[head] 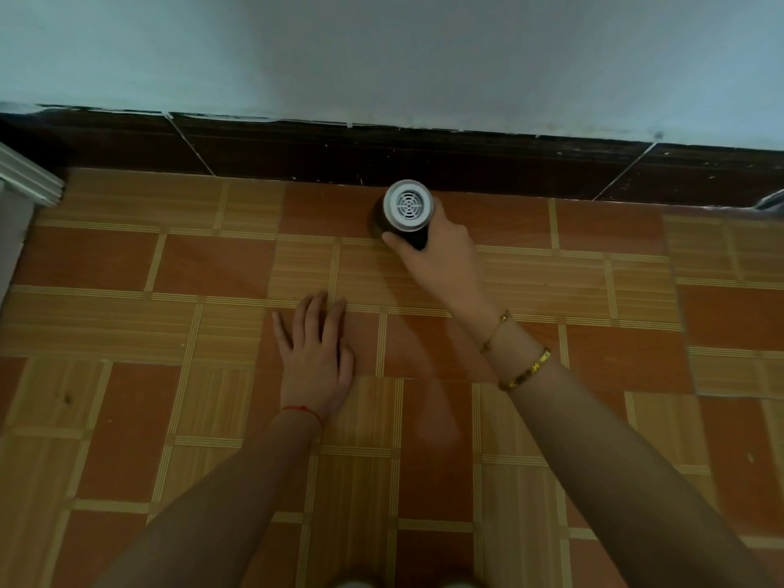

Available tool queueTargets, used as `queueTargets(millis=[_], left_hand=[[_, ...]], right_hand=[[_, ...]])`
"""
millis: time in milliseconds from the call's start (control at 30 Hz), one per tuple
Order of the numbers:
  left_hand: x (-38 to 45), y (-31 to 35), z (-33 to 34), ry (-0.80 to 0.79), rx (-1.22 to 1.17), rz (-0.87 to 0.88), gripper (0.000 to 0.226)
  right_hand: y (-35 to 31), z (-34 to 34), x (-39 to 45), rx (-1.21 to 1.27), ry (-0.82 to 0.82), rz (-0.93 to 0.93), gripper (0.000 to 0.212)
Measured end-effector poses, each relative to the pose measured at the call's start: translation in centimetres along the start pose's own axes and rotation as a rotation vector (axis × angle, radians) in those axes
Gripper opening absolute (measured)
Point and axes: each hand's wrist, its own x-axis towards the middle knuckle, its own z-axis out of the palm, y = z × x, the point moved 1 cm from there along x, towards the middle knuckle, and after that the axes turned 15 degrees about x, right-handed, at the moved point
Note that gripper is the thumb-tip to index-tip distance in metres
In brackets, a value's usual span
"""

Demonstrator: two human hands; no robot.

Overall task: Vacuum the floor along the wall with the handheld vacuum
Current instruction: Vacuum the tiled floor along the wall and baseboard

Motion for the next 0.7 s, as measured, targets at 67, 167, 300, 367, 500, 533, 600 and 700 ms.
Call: queueTargets(millis=[67,167,300,367,500,533,600,700], left_hand=[[-0.1,0.1,-0.1,-0.003,0.009,-0.004,0.055],[-0.1,0.1,-0.1,-0.006,0.023,-0.002,0.054],[-0.1,0.1,-0.1,-0.031,0.072,0.003,0.055],[-0.1,0.2,-0.3,-0.051,0.092,0.0,0.057],[-0.5,-0.5,-0.9,-0.057,0.087,-0.006,0.058],[-0.6,-1.0,-1.2,-0.047,0.086,-0.011,0.057],[-1.0,-2.3,-1.6,-0.027,0.074,-0.044,0.055],[-2.0,-4.4,-2.1,-0.005,0.07,-0.12,0.051]], right_hand=[[0.8,-1.6,-1.0,0.051,0.055,0.034,0.066],[1.8,-3.4,-3.1,0.089,0.081,0.064,0.066],[2.1,-3.4,-6.2,0.026,-0.006,0.058,0.066],[1.8,-2.8,-7.6,-0.011,-0.068,0.059,0.066],[0.9,-1.2,-9.7,-0.032,-0.206,0.041,0.066],[0.6,-0.8,-9.9,-0.025,-0.232,0.039,0.066],[0.1,-0.4,-9.9,-0.036,-0.25,0.034,0.065],[-0.6,0.2,-8.8,-0.011,-0.207,0.042,0.065]])
